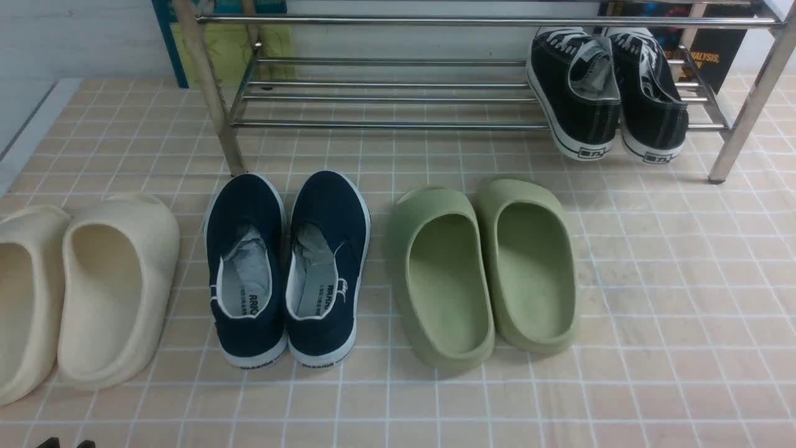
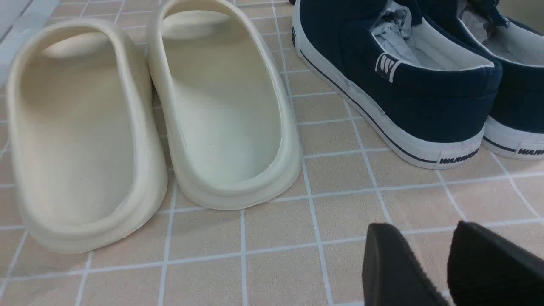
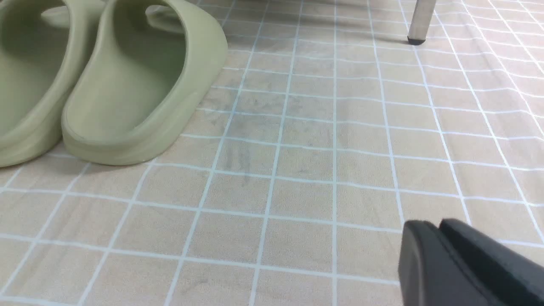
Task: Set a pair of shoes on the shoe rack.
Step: Use the left arm to grab the shoe closest to it
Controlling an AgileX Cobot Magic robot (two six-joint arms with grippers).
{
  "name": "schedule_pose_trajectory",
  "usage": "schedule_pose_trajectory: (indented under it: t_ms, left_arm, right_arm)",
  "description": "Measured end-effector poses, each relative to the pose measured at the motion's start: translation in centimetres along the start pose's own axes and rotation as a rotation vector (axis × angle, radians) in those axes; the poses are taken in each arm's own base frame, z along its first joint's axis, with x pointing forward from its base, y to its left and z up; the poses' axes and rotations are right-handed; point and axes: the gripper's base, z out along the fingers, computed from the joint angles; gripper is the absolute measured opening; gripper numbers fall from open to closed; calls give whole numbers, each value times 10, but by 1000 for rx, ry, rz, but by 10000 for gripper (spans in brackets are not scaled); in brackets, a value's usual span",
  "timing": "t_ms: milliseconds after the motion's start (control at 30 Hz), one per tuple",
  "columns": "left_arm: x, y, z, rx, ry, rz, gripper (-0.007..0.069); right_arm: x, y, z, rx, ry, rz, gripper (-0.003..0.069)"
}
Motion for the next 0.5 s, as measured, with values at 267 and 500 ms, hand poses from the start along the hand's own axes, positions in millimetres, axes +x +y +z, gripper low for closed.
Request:
schedule_pose_trajectory:
  t_ms: [267, 500]
  left_arm:
    - [0, 0, 0, 0, 0, 0, 239]
    - [0, 0, 0, 0, 0, 0, 239]
  right_arm:
    - [0, 0, 0, 0, 0, 0, 62]
    - [0, 0, 0, 0, 0, 0, 70]
